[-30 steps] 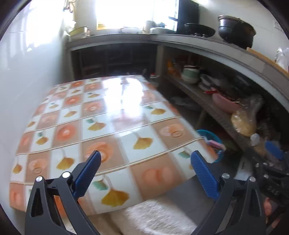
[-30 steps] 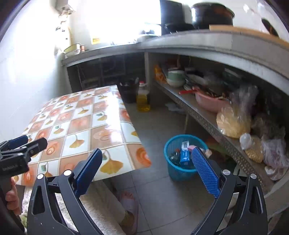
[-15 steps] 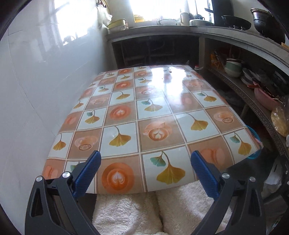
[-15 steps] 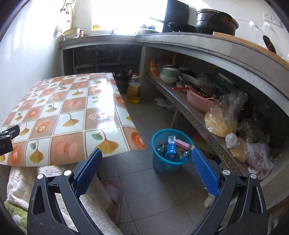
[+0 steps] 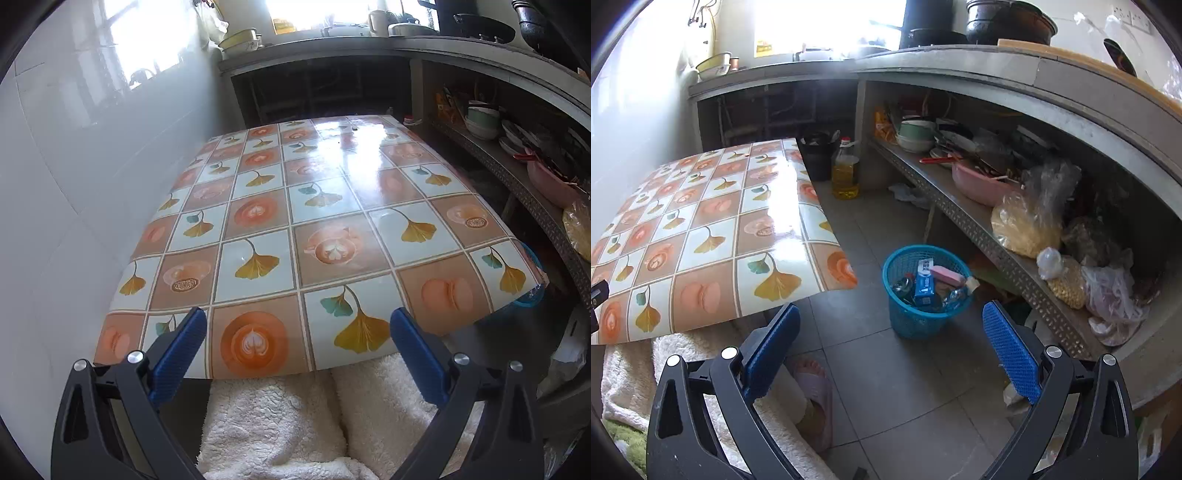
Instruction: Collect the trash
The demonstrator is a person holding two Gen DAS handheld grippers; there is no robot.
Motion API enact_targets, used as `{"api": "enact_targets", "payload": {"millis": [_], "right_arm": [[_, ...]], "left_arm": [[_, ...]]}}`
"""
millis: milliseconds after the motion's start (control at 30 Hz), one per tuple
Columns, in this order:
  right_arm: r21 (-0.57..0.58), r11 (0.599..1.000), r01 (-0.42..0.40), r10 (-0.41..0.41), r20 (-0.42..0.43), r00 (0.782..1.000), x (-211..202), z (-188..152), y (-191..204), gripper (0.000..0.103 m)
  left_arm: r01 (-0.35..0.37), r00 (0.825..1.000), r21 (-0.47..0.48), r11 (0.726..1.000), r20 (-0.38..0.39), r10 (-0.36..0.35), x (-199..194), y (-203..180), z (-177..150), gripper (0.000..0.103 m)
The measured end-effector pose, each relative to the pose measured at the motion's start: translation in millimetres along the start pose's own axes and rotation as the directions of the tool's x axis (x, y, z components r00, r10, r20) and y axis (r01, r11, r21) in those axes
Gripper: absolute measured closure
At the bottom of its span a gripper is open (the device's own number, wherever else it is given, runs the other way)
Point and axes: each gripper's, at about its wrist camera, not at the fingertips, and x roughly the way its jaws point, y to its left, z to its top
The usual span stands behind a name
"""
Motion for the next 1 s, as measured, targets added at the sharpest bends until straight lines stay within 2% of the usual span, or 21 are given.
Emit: {"api": "enact_targets", "payload": {"millis": [467, 1000], "right_arm": [[0.029, 0.999, 0.019, -0.019, -0.017, 1.000, 2, -4, -11, 0.008], [0.023, 1.000, 0.019, -0.019, -0.016, 1.000, 3, -2, -8, 0.008]], "left_arm": [[0.007, 1.000, 0.033, 0.999, 0.018, -0.007, -3, -9, 2, 0.006], [0.048, 0.998, 0.072, 0.996, 0.031, -0.050, -6, -17, 1, 0.006]]}}
